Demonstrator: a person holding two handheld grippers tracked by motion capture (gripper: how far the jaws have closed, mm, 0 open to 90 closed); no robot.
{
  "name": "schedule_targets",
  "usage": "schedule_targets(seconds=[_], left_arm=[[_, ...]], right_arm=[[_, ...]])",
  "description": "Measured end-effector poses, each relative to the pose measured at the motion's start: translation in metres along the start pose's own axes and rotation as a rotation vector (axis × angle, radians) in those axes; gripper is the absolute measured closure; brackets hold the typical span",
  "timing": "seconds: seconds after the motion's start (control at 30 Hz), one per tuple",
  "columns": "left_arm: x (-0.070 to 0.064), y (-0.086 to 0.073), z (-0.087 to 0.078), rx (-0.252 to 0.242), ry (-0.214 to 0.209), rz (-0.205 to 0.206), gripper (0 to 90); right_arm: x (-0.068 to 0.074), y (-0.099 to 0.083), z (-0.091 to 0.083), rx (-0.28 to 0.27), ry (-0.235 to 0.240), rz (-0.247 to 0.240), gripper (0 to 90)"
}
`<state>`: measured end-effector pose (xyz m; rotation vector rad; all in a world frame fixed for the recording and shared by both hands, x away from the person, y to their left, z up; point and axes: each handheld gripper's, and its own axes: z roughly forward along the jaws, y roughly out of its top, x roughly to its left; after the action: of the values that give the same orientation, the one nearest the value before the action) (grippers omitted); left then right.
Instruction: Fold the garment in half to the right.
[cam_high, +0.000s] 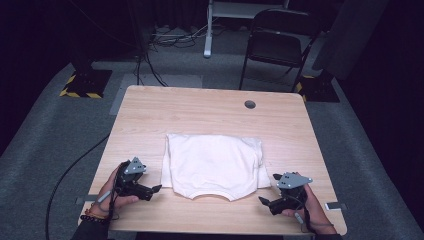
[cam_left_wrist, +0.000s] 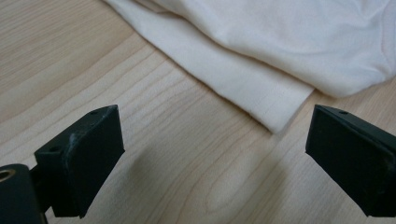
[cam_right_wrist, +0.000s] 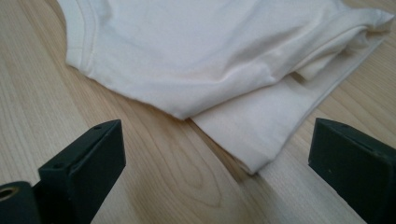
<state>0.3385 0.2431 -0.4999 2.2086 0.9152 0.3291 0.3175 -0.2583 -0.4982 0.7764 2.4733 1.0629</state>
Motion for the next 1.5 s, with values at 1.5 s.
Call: schedule_targets(seconds=[1.5], left_arm=[[0.038,0.053,0.057,0.042,-0.034,-0.126,3.7]], right_arm=[[0.028,0.035,0.039,0.015,0.054,-0.108,4.9]])
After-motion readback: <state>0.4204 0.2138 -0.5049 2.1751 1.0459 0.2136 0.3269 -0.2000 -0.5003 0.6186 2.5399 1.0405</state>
